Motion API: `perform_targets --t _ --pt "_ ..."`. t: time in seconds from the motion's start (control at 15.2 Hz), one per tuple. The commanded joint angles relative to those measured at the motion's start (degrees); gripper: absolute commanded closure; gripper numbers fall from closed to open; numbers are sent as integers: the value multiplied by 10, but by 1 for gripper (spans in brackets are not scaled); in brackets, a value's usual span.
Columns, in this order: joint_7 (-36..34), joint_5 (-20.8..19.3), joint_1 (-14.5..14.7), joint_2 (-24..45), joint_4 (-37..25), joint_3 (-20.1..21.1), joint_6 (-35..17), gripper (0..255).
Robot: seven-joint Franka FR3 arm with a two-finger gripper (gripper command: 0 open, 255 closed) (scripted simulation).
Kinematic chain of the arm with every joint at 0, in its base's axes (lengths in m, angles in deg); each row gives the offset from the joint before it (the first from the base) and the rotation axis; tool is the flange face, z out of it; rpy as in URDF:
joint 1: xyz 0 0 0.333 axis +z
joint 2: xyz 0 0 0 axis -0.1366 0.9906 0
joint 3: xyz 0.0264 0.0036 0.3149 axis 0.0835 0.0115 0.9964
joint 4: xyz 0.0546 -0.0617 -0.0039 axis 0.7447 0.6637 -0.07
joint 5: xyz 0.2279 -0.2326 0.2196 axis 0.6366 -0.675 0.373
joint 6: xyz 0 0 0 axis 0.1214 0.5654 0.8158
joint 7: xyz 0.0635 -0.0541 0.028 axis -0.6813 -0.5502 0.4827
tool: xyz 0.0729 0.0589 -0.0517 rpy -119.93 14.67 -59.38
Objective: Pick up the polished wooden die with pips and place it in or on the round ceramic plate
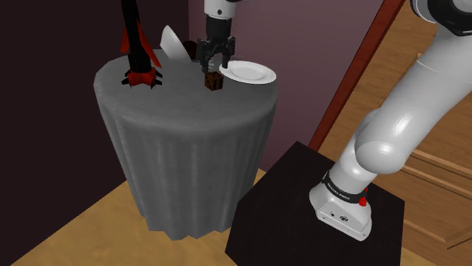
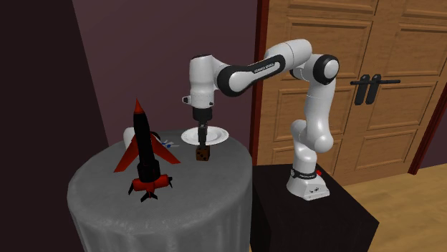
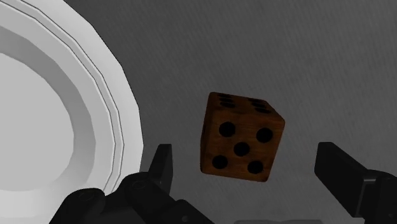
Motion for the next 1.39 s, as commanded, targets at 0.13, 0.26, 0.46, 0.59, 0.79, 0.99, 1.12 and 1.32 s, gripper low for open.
perform_targets --t 0.13,0.26,0.46,0.59,0.79,0.99,1.12,1.32 --pt "-1 -1 0 9 20 1 -29 0" --pt "-2 -2 0 12 32 1 -44 0" --pt "-2 -2 0 13 36 1 -48 0" --pt "-2 -2 0 13 36 1 -48 0" --pt "-2 -2 0 13 36 1 -48 0" --pt "-2 -2 0 13 36 1 -48 255" --pt "-2 -2 0 13 36 1 -48 255" --pt "-2 -2 0 13 35 1 -47 255"
